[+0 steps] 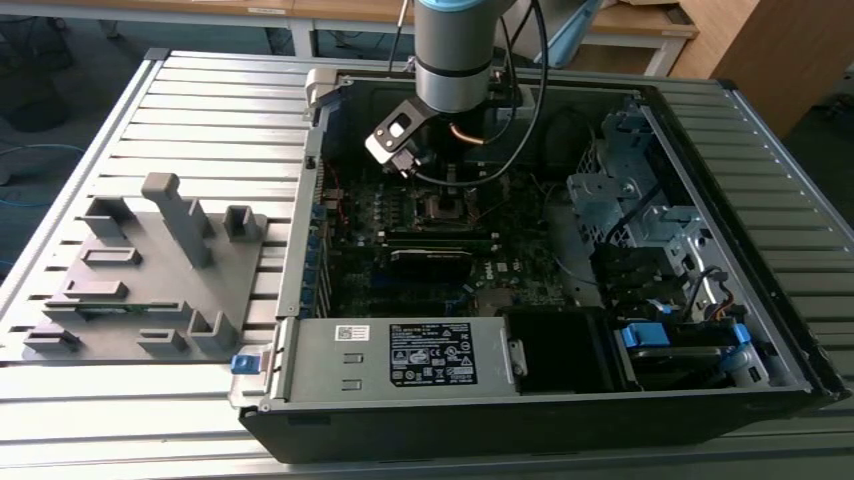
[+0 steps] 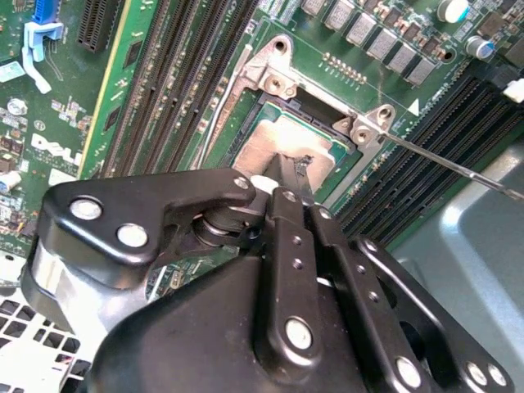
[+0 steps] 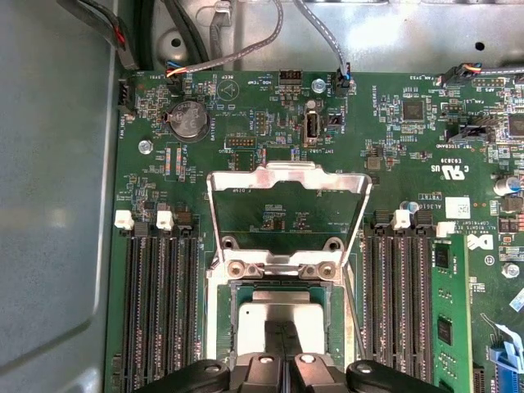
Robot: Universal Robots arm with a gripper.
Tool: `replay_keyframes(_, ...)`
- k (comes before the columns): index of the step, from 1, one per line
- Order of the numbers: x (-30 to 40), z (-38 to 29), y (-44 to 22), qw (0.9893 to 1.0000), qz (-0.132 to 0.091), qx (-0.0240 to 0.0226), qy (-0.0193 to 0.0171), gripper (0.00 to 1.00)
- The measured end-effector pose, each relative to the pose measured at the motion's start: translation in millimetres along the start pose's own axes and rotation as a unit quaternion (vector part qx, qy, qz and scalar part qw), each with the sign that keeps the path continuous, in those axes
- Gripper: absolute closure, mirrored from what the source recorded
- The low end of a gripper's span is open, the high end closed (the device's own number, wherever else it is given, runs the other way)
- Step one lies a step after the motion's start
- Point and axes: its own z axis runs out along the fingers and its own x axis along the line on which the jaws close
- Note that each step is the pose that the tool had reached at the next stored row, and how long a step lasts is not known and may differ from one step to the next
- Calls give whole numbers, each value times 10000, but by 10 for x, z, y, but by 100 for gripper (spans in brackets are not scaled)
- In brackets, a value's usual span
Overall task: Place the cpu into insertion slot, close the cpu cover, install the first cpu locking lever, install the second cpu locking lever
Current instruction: 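Place the cpu into insertion slot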
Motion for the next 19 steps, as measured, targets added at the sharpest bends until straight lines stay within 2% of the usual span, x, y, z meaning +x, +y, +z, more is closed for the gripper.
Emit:
replay_keyframes(2,0,0,0,10000,-1,5,0,90)
replay_keyframes(4,0,1,2,9999,2,116,-2,90)
replay_keyframes(8,0,2,2,9999,2,119,-1,90)
replay_keyframes(12,0,5,33,9999,2,129,-2,90)
replay_keyframes(19,-5,25,33,9999,5,133,-9,90)
